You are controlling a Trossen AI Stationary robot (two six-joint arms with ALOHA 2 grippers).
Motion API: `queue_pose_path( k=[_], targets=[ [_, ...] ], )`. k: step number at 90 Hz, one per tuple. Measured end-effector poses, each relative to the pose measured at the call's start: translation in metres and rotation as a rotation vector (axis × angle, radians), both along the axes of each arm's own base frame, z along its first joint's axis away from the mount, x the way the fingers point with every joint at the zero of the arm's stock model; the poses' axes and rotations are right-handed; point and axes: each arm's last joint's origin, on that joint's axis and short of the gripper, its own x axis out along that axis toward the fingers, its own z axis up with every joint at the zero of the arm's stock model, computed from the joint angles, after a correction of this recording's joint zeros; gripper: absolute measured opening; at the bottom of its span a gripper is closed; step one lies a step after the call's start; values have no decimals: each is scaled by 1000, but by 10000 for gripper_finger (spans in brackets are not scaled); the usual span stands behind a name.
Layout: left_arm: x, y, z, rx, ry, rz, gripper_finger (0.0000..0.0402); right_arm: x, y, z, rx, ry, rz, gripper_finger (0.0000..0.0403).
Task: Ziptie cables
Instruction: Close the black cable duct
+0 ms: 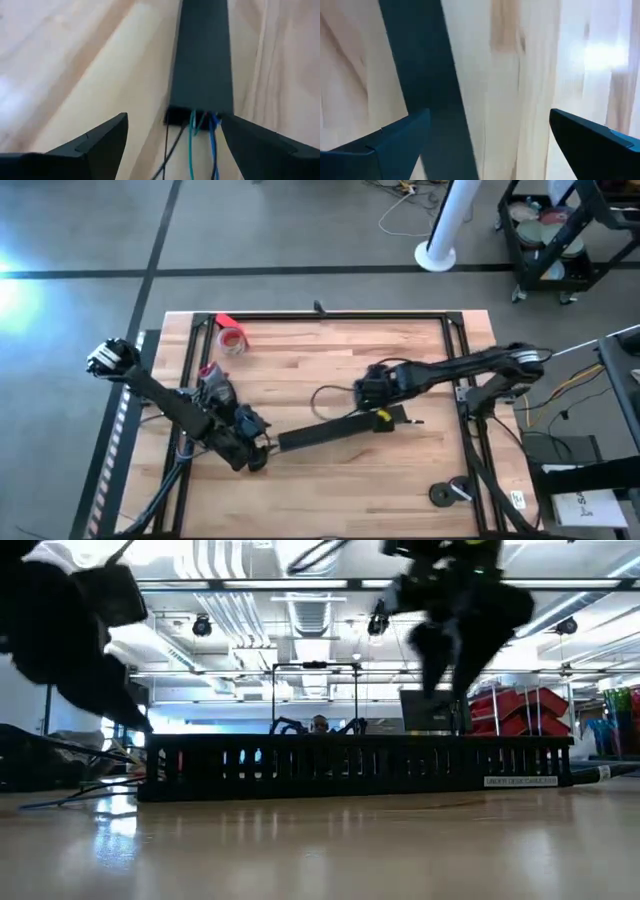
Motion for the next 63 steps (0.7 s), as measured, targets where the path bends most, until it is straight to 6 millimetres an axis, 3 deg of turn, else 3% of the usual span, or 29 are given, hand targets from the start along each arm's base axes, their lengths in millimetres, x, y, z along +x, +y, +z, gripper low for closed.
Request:
queue_pose_path(
  k=[14, 25, 46, 63],
  targets=[
    [2, -4, -10, -74, 60, 5, 308, -33, 0, 10, 97, -57, -183, 396],
    [7, -8, -20, -82, 60, 9, 308, -46, 0, 13, 157, -81, -246, 396],
    [20, -15, -40, -22, 28, -22, 308, -71, -7, 16, 12, 59, -453, 378],
    [24, -17, -49, 47, 13, -13, 308, -81, -8, 6, 5, 107, -473, 366]
  ],
)
